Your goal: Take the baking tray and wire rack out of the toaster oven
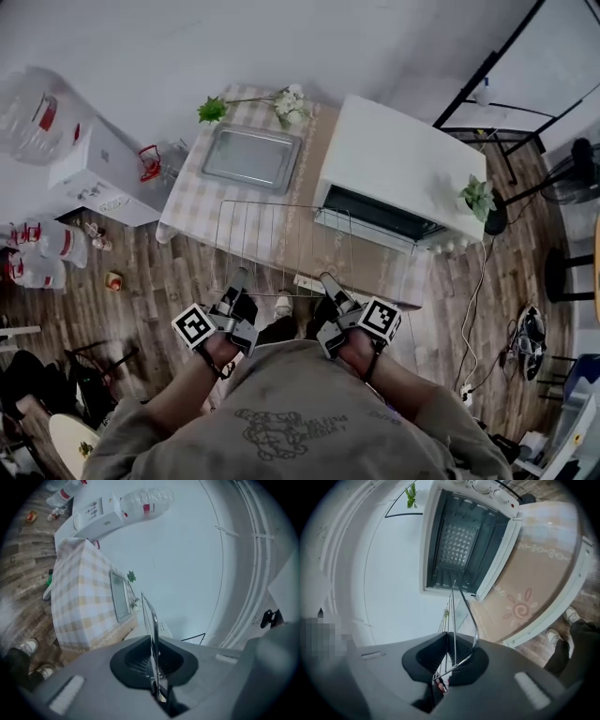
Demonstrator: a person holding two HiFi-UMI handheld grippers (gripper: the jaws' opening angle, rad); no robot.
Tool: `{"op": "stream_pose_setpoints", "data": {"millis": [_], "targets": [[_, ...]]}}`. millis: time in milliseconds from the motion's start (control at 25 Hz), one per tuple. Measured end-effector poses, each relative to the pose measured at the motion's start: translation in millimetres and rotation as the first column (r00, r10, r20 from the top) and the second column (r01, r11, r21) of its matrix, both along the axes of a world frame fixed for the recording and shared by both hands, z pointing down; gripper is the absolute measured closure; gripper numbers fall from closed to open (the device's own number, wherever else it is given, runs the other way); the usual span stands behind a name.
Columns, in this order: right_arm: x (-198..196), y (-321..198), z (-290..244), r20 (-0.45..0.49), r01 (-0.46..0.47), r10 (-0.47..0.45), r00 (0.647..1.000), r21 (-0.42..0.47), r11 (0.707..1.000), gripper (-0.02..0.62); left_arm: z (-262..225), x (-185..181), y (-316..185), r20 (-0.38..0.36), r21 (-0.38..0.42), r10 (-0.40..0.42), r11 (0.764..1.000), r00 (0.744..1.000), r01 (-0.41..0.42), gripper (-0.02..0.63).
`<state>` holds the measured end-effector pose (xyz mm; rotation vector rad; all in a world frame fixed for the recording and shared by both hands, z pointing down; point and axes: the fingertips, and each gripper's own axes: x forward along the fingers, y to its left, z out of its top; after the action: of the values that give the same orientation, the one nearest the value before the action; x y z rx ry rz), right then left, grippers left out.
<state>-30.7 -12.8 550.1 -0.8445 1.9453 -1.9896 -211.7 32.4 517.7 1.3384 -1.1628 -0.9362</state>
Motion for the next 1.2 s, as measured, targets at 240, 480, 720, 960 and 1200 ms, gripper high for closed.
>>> {"op": "stream_pose_setpoints", "data": {"millis": [240, 480, 720, 960, 1200], "targets": [[-54, 7, 19, 0.005, 0.085, -0.085, 0.996, -0.046, 0.995, 0.563, 15, -51, 10, 0.035, -0.041, -0.081, 0.996, 0.996, 0.083, 0.595], [-89, 4, 47, -0.023, 0.116, -0.119, 0.993, -0.094, 0.989, 0.560, 43, -89, 9, 0.054, -0.089, -0.134, 0.986, 0.989, 0.139, 0.593], [-110, -5, 76, -0.066, 0.105, -0.116, 0.991, -0.154, 0.982, 0.557, 76, -114, -2, 0.071, -0.164, -0.156, 0.973, 0.985, 0.166, 0.589], [-130, -11, 98, -0.086, 0.078, -0.096, 0.992, -0.191, 0.979, 0.557, 108, -140, -12, 0.090, -0.237, -0.159, 0.955, 0.983, 0.176, 0.588], [-149, -13, 117, -0.103, 0.061, -0.086, 0.991, -0.223, 0.973, 0.560, 137, -162, -18, 0.098, -0.313, -0.202, 0.923, 0.974, 0.223, 0.594]]}}
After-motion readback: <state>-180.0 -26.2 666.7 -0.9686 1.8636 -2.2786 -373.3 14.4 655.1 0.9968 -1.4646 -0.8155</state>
